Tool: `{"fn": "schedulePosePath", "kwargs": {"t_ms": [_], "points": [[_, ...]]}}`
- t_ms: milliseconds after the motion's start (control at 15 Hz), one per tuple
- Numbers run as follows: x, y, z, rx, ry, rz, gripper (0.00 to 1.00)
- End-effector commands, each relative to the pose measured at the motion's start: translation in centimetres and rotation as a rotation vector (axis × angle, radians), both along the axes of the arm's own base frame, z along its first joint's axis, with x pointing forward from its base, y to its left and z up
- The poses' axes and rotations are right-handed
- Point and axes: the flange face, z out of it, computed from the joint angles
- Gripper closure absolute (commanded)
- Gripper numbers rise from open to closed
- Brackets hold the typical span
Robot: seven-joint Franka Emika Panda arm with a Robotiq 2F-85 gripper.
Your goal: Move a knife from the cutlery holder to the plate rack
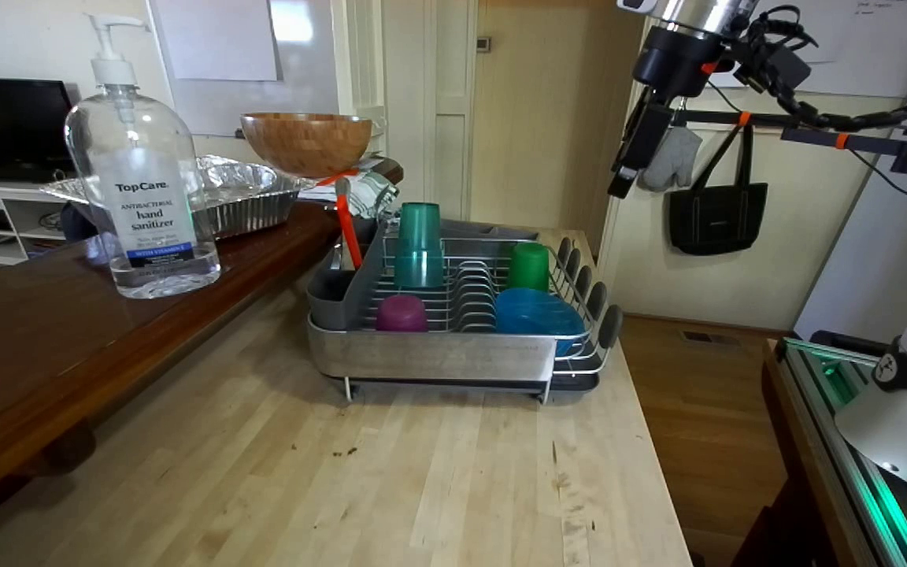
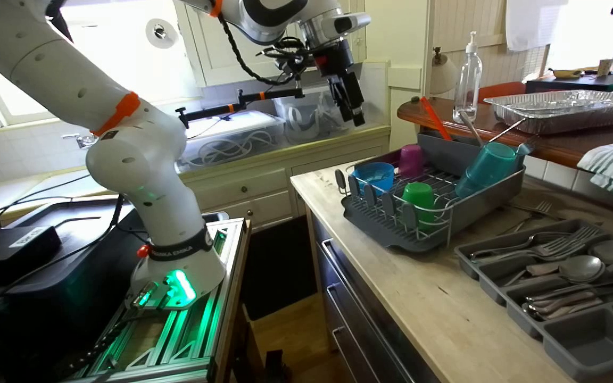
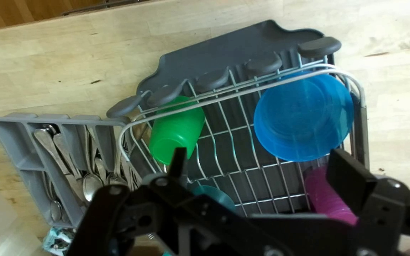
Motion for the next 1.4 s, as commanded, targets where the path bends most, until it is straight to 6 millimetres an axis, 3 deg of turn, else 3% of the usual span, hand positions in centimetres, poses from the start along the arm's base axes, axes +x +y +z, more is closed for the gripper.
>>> {"fn": "schedulePosePath", "kwargs": {"t_ms": [0, 400, 733, 1000, 1133, 1267, 1333], "points": [[1.6, -2.6, -1.5, 0.05, 0.004, -0.012, 0.0], [4.9, -10.8, -6.1, 0.071, -0.037, 0.046, 0.0], [7.2, -20.9, -11.3, 0.009, -0.061, 0.16, 0.0], [7.9, -28.0, -15.1, 0.087, -0.024, 0.102, 0.0], [9.3, -31.2, -16.5, 0.162, 0.013, 0.028, 0.0], [11.1, -33.5, -17.8, 0.238, 0.064, -0.05, 0.0], [8.3, -31.4, -16.1, 0.19, 0.01, -0.008, 0.0]]}}
